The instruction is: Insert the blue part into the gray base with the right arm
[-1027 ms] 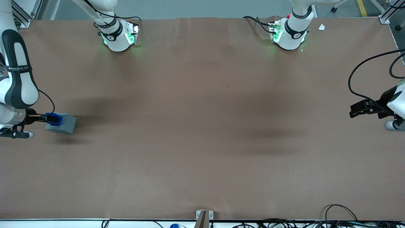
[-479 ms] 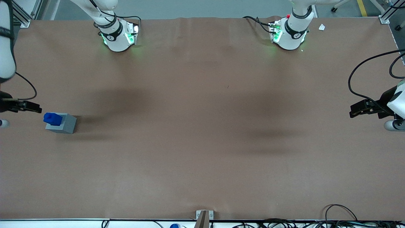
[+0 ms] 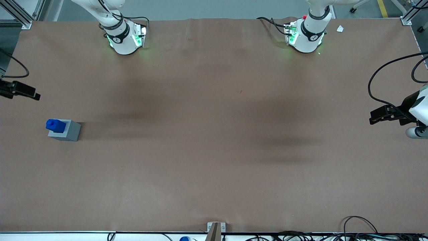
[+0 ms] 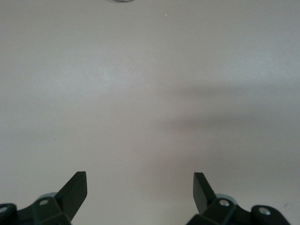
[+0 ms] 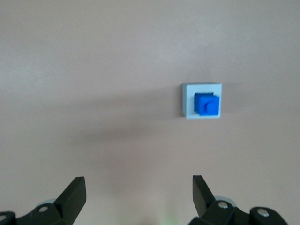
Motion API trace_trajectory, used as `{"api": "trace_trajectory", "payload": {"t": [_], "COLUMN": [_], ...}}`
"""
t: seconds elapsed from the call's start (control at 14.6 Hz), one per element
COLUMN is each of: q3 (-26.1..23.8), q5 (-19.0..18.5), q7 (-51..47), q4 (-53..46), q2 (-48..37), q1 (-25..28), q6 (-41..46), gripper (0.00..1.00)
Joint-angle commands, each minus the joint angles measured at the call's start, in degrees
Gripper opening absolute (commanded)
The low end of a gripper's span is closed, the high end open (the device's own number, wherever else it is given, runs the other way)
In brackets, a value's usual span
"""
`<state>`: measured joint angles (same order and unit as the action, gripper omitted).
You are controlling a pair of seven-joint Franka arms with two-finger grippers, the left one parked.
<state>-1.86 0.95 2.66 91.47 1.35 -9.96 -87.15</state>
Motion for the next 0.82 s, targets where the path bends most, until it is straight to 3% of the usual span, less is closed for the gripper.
{"api": "trace_trajectory", "payload": {"t": [0.0, 0.21, 0.75], "q3": [0.4, 0.2, 0.5], "q5": [-0.8, -2.4, -2.5], "q7": [-5.5, -6.6, -7.7], "q4": [6.6, 12.2, 6.3], "q2": [-6.6, -10.7, -9.0], "q1": [5.2, 7.0, 6.4], "q6": [0.0, -3.7, -3.7], "gripper": [1.00, 1.00, 1.00]}}
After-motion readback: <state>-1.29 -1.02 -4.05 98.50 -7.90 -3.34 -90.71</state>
